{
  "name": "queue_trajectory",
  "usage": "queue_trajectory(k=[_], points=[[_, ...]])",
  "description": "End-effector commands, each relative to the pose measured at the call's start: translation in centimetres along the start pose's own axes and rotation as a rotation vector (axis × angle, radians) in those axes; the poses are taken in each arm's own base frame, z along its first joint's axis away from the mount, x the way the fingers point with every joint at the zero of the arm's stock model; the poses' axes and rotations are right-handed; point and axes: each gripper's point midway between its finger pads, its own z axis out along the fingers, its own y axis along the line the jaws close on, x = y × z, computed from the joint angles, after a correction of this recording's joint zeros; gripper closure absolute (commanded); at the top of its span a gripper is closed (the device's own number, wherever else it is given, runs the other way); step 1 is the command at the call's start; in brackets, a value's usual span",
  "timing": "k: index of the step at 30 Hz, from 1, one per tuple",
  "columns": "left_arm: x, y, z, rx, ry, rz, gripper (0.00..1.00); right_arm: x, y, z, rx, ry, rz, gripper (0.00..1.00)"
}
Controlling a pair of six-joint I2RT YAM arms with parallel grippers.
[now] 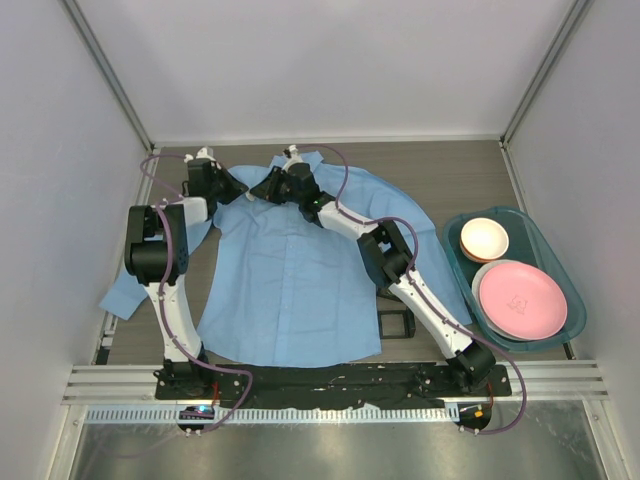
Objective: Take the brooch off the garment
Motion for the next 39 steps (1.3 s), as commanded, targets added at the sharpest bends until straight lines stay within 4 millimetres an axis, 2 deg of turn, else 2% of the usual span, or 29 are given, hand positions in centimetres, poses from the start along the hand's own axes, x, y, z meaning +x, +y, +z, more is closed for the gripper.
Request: queue_trajectory(k=[1, 3, 12, 17, 22, 31, 39], points=[[0.3, -2.1, 0.6, 0.040, 0.017, 0.009, 1.00, 2.2, 1.8, -0.1, -0.002, 0.068, -0.080, 0.80], [0.2, -2.0, 0.6, 0.029, 0.012, 0.010, 1.00, 2.6, 1.4, -0.3, 0.013, 0.084, -0.101, 0.79], [0.2, -1.2, 0.5, -0.007, 0.009, 0.035, 1.00, 1.7, 0.6, -1.0, 0.005, 0.079, -0.053, 0.79], [0.4, -0.9, 0.6, -0.019, 0.013, 0.036, 1.00, 1.1, 1.1, -1.0, -0.032, 0.068, -0.044, 0.79], [0.5, -1.5, 0.7, 0.006, 0.023, 0.033, 1.00, 1.0, 1.3, -0.9, -0.033, 0.067, -0.065, 0.79], [0.5, -2.0, 0.8, 0.011, 0.022, 0.048, 1.00, 2.2, 3.3, -0.7, -0.079, 0.094, -0.134, 0.76], [0.4, -2.0, 0.7, 0.005, 0.012, 0.048, 1.00, 2.8, 3.4, -0.9, -0.080, 0.116, -0.123, 0.74]])
